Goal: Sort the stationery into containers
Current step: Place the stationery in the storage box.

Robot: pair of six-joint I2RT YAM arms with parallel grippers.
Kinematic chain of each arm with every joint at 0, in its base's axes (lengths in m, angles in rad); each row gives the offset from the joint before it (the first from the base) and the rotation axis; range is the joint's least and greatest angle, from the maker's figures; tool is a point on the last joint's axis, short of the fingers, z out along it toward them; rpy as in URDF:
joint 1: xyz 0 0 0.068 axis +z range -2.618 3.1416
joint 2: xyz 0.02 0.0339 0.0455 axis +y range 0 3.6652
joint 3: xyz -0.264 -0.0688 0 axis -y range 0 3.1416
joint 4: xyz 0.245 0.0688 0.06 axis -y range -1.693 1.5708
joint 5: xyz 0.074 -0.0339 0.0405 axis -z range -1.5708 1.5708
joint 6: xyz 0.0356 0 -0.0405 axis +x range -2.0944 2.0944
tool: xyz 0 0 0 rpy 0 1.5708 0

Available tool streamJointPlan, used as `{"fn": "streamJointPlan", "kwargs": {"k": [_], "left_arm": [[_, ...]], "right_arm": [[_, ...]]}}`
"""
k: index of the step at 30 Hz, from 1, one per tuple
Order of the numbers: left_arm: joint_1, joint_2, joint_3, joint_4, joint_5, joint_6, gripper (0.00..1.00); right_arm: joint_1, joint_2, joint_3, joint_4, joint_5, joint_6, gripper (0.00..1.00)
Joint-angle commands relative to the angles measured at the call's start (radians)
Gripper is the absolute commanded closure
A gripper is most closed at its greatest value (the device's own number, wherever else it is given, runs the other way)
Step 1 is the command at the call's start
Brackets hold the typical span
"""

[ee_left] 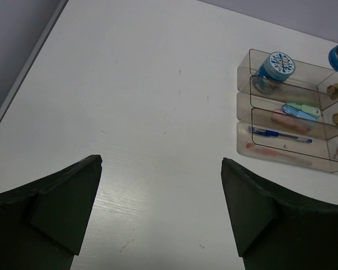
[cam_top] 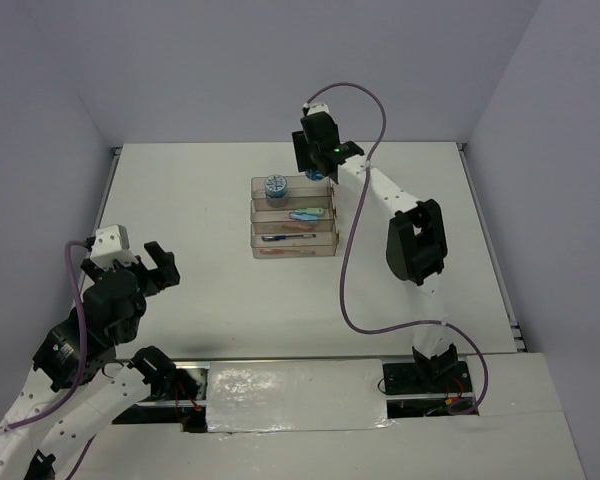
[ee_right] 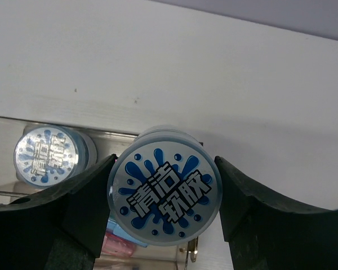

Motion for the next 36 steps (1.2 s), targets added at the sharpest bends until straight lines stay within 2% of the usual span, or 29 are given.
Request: {"fn": "streamJointPlan", "kwargs": {"k": [1, 14, 26, 33, 36], "left_arm": [[0.006, 0.012, 0.005, 0.037, 0.007, 0.031, 0.01], [0.006, 0.015, 0.003, 0.037, 0.007, 0.032, 0.01], [0.006, 0.006, 0.005, 0.037, 0.010, 0.034, 0.01], [0.006, 0.002, 0.005, 0.038, 0.015, 0.035, 0.01], [0.006, 0.000, 0.005, 0.040, 0.015, 0.035, 0.01]], "right_arm": [[0.025, 0.010, 0.015, 0.060, -0.050, -0.041, 1.00], [0.013, 0.073, 0.031, 0.040, -0.029, -0.043, 1.00], [0.013, -0.022, -0.149, 0.085, -0.031, -0.018, 1.00], [0.013, -0.037, -0.152, 0.077, -0.006, -0.006, 1.00], [0.002, -0.011, -0.109, 0.059, -0.009, -0.006, 0.87]]}}
